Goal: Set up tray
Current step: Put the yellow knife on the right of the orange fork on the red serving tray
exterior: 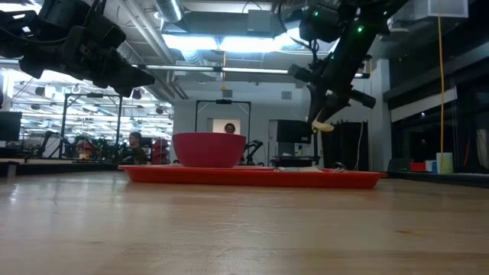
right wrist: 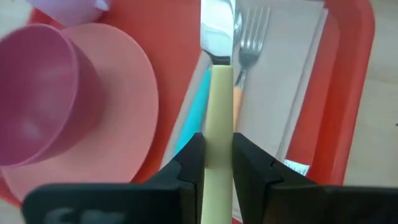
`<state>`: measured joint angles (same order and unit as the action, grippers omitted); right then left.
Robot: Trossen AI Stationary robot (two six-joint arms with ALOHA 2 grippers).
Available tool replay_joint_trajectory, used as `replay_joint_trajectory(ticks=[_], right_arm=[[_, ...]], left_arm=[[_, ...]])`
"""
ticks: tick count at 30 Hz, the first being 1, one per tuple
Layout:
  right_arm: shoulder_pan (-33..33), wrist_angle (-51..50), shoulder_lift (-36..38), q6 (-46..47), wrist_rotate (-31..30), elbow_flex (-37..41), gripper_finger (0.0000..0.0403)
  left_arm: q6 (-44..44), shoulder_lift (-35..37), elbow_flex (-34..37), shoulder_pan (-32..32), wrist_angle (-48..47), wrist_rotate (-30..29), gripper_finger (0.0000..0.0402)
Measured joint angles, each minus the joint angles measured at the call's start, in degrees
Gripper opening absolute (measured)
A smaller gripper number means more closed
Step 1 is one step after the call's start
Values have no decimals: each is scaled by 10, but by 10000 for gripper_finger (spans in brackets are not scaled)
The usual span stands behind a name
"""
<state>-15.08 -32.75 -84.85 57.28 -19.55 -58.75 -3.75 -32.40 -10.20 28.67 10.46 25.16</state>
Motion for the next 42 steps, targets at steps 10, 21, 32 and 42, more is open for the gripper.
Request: replay_joint_trajectory(ticks=[10,21,32,42], right_arm=[[-4,-5,-78,32,25,0,62],[-68,-3,-144,39,72,0,62],[-87,5,-147,65,105,1,62],[-87,1,-153,79,111,1,62]], left_arm=[[0,0,0,0,0,0,4],[16,0,0,0,0,0,4],[36,0,0,0,0,0,4],[36,0,0,0,0,0,4]])
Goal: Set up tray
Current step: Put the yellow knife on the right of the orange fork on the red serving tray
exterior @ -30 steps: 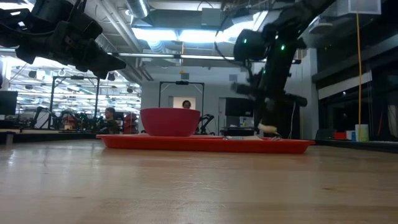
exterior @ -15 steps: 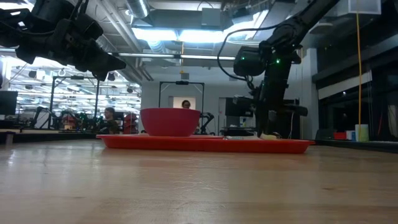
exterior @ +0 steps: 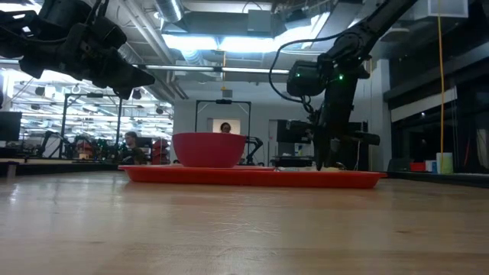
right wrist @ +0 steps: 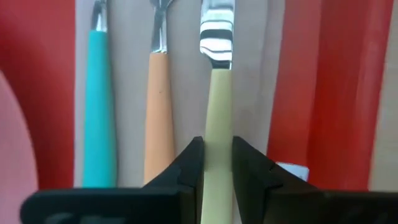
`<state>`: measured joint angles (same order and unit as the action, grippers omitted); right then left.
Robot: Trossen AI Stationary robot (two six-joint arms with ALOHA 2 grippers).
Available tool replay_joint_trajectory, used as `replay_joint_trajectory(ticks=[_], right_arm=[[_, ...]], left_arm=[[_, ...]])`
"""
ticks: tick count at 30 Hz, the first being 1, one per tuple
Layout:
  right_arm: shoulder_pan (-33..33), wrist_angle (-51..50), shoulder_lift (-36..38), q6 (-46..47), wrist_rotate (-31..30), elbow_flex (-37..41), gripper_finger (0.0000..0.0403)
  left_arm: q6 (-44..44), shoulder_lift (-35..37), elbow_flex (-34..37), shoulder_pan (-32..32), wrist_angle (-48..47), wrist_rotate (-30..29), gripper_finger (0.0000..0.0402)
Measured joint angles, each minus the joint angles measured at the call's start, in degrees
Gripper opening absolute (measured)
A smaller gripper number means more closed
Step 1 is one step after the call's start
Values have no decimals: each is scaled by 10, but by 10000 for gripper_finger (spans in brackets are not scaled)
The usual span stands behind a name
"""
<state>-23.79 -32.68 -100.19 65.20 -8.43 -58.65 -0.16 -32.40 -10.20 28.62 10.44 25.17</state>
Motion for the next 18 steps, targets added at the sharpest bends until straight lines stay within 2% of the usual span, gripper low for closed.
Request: replay_joint_trajectory(ticks=[10,18], right_arm=[[-3,11,-22,3,7,0,62],[-3,12,-22,3,6,0,101]], left_arm=[[0,0,0,0,0,0,4],[0,0,0,0,0,0,4]])
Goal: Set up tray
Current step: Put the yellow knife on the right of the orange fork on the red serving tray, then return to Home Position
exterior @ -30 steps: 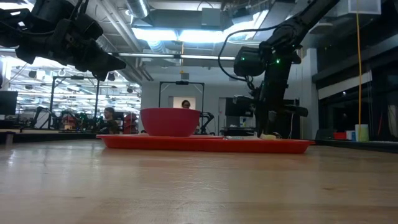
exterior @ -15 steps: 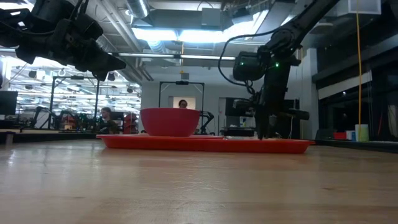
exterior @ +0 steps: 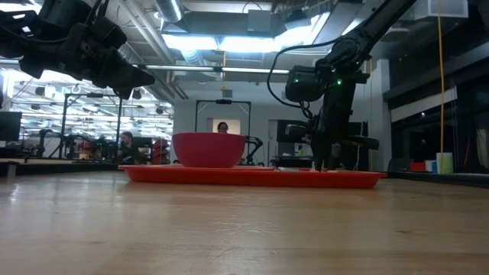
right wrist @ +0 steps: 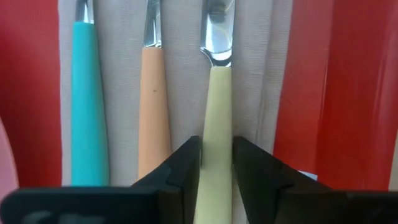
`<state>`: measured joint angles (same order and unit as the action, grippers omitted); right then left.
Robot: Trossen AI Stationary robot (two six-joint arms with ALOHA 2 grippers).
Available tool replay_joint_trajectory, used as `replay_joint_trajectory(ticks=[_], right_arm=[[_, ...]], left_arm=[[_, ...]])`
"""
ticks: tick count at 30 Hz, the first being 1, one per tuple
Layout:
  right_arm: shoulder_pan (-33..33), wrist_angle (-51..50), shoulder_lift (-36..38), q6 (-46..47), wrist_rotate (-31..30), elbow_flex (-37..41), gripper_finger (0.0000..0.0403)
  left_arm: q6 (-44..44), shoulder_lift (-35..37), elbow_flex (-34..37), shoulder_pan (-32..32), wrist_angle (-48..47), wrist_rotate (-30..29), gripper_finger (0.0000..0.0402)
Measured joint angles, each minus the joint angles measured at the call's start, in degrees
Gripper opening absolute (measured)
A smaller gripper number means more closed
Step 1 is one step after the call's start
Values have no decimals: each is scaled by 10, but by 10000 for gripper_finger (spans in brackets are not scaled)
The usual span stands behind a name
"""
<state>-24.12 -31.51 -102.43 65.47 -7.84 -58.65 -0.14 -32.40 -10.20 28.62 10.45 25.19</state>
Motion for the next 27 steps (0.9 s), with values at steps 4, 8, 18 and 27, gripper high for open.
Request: replay_joint_trajectory(ticks=[4,8,18,27], right_arm=[[0,0,0,-7,2,0,106],[-2,-1,3,-26,27,0,108],[-5,-9,3,-33,16,-18,110],[-6,-89,6,-45,12,-42,110]], left_arm=[[0,0,0,0,0,0,4],[0,0,0,0,0,0,4],[15,0,0,0,0,0,4],[40,0,0,0,0,0,4]])
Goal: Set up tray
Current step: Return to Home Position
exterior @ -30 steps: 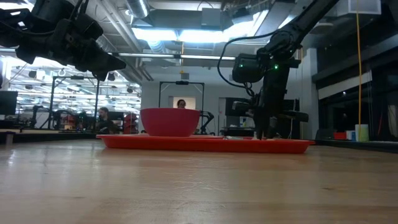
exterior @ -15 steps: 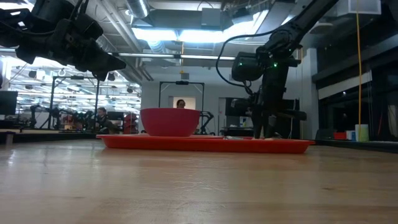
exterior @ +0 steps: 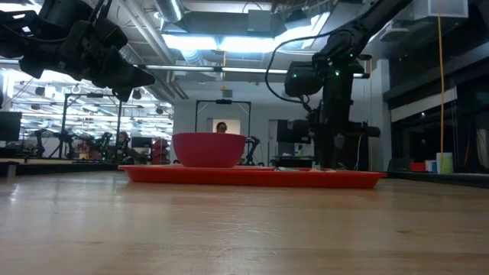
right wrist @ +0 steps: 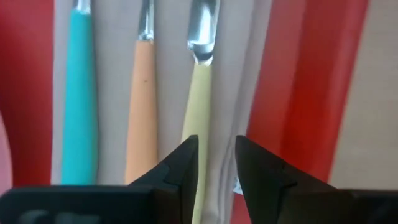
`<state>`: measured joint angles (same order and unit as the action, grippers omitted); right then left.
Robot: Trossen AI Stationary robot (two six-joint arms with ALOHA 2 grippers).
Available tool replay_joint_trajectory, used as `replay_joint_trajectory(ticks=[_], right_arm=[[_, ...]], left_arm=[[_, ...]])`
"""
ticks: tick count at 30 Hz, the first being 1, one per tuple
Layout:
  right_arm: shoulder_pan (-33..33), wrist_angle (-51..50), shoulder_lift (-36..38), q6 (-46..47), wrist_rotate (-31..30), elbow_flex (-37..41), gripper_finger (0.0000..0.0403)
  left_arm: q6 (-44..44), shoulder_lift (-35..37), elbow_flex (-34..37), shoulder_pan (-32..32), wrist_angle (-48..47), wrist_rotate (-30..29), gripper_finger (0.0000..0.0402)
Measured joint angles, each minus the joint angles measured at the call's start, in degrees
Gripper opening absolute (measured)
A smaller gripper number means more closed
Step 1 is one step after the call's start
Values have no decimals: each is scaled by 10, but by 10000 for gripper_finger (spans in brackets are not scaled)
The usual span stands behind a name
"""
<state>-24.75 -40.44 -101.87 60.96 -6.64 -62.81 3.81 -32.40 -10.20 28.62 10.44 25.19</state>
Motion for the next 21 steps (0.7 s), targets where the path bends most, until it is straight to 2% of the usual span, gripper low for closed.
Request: replay_joint_trajectory(ticks=[8,16,21], right_arm=[[3,-56,38,-56,-50,-61,110],[30,-54,122,-199,-68,-102,110],[42,-40,174,-313,-119,-98,89]], left_arm=[[0,0,0,0,0,0,4],[0,0,0,0,0,0,4],[0,0,0,0,0,0,4]])
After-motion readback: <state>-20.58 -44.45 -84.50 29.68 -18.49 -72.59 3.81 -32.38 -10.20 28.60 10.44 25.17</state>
